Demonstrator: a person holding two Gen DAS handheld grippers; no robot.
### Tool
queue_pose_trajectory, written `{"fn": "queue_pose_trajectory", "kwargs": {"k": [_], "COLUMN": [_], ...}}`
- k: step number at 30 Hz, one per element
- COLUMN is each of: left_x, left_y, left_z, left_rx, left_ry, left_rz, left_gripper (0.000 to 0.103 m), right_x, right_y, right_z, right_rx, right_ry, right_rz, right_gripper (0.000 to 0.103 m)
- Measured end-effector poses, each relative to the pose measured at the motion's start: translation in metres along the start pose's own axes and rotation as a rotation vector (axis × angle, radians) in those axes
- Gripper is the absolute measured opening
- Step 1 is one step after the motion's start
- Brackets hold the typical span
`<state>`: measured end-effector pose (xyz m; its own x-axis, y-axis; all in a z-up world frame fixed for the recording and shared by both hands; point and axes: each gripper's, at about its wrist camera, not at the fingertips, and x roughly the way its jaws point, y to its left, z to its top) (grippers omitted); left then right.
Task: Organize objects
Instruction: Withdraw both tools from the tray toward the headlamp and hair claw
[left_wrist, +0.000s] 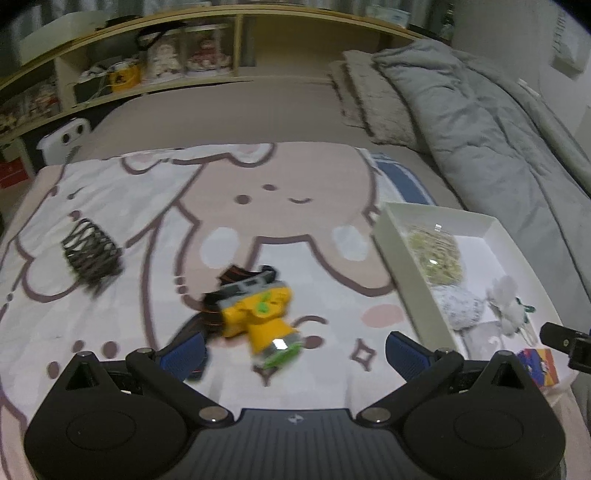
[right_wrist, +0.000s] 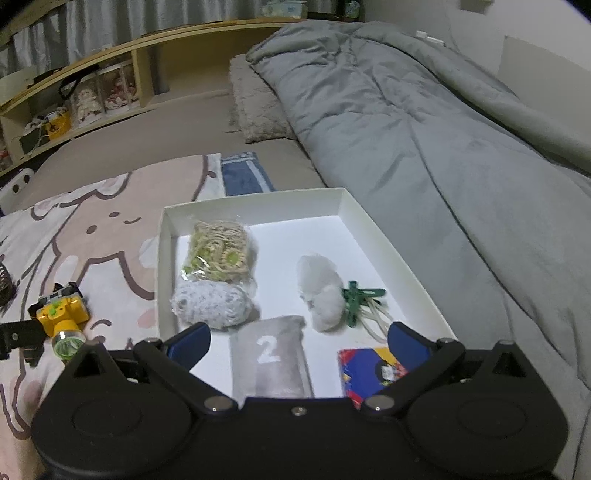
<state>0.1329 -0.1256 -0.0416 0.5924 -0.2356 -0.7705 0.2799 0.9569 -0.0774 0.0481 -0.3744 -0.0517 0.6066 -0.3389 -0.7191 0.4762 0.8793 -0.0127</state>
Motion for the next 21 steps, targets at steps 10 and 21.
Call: {"fn": "queue_pose_trajectory", "kwargs": {"k": [10, 21], "left_x": [-0.007, -0.008], "left_y": [0.058, 0.127], "left_z": [0.0, 0.002], "left_rx": [-0.066, -0.178], "left_ry": [-0.018, -0.046], "left_rz": [0.093, 0.159], "left_gripper": [0.103, 0.103], "right_x": [0.011, 0.021], "right_y": [0.042, 0.1], "right_z": [0.009, 0.016], "right_rx": [-0.051, -0.098], "right_ry": [-0.033, -0.077], "right_rz": [0.135, 0.266], "right_gripper": [0.103, 0.103]}}
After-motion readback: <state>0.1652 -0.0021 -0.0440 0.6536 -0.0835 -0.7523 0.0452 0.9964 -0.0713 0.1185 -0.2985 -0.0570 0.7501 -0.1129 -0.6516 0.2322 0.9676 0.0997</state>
